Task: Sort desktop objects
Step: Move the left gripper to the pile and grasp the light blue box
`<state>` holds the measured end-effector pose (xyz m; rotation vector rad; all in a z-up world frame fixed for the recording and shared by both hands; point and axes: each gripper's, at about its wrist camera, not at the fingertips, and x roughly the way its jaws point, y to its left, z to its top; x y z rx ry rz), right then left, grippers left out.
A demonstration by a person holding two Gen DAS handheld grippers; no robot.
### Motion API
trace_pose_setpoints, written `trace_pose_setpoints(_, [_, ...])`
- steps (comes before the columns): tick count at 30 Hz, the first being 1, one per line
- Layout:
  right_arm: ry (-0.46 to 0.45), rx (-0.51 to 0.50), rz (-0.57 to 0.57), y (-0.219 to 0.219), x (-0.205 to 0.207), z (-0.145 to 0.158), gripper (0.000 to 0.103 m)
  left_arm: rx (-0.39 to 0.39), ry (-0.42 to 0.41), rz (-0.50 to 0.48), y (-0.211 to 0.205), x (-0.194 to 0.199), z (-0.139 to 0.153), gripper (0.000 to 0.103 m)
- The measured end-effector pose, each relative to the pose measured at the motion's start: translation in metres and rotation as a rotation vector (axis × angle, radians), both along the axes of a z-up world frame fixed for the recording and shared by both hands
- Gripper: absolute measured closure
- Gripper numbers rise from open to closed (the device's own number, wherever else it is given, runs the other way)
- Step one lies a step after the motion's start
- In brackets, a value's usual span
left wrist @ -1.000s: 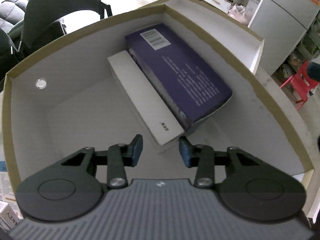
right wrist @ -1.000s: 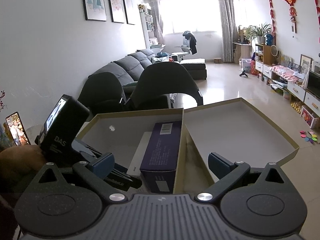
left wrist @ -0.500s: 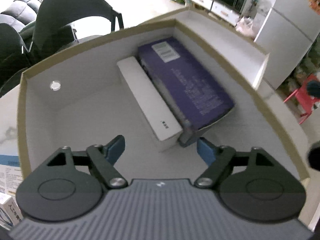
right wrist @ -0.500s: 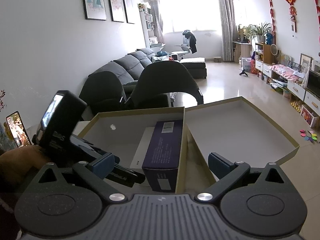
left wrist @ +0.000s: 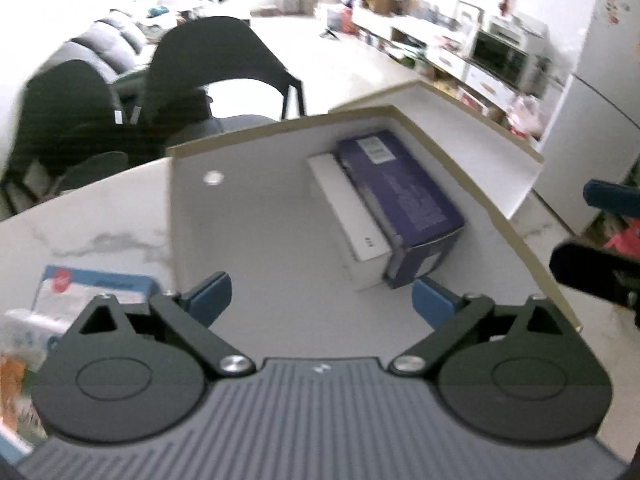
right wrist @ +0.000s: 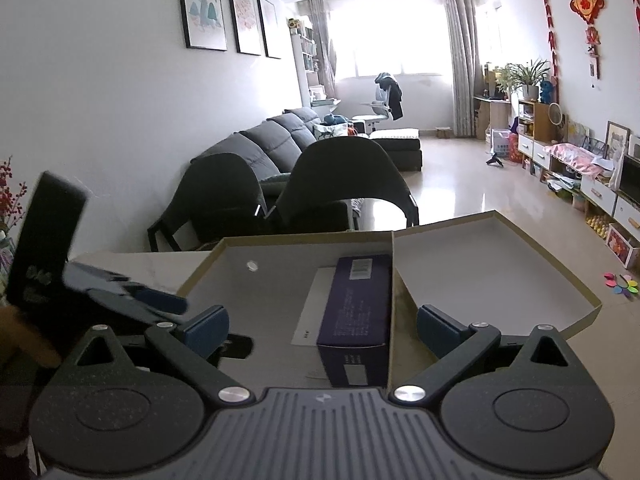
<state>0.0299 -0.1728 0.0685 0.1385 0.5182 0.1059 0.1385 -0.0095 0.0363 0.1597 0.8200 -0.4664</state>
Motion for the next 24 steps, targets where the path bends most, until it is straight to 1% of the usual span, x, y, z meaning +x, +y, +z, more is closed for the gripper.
trace_pose_setpoints(6, [-0.003, 0.002, 0.018, 0.008, -0.007, 0.004, 0.002, -0.031, -0.050, 0.117, 0.027, -0.020, 0.010, 0.000])
trace_pose_setpoints(10, [-0.005, 0.004, 0.027, 0.013, -0.009, 0.006, 0.002, -0.023, -0.075, 0.212, 0.046, -0.031, 0.011, 0.000])
trace_pose_setpoints(13, [-0.006, 0.005, 0.032, 0.016, -0.011, 0.007, 0.002, -0.008, -0.076, 0.273, 0.061, -0.036, 0.008, 0.000])
trace_pose_setpoints(18, [-0.002, 0.003, 0.043, 0.023, -0.013, 0.007, 0.002, -0.028, -0.076, 0.341, 0.086, -0.044, 0.007, 0.000])
trace_pose_setpoints(24, [-0.001, 0.004, 0.055, 0.031, -0.015, 0.007, 0.002, 0.027, -0.104, 0.470, 0.116, -0.053, 0.005, 0.000])
